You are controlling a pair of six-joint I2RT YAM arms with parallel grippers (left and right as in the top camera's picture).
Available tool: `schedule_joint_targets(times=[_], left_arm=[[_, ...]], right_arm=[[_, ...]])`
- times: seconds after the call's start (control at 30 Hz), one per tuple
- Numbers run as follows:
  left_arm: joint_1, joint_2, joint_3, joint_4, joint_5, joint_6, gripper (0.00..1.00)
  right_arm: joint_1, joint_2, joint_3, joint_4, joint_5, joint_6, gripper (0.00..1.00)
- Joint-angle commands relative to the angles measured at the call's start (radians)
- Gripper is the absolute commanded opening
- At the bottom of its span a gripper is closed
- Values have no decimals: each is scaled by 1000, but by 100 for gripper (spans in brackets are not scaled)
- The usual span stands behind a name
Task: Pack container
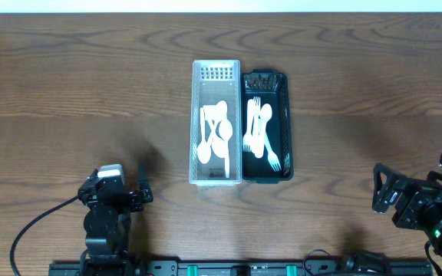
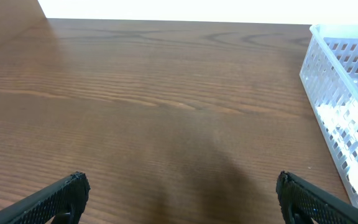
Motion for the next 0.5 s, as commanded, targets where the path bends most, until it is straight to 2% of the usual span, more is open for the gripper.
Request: schedule_joint_targets(times=[0.0,0.47], left_arm=[[8,-12,-23,1,-11,14,98],[8,-12,-23,1,-11,13,98]], right_arm=[[8,1,3,-1,-8,-12,99],[8,0,-9,3,9,-16,99]])
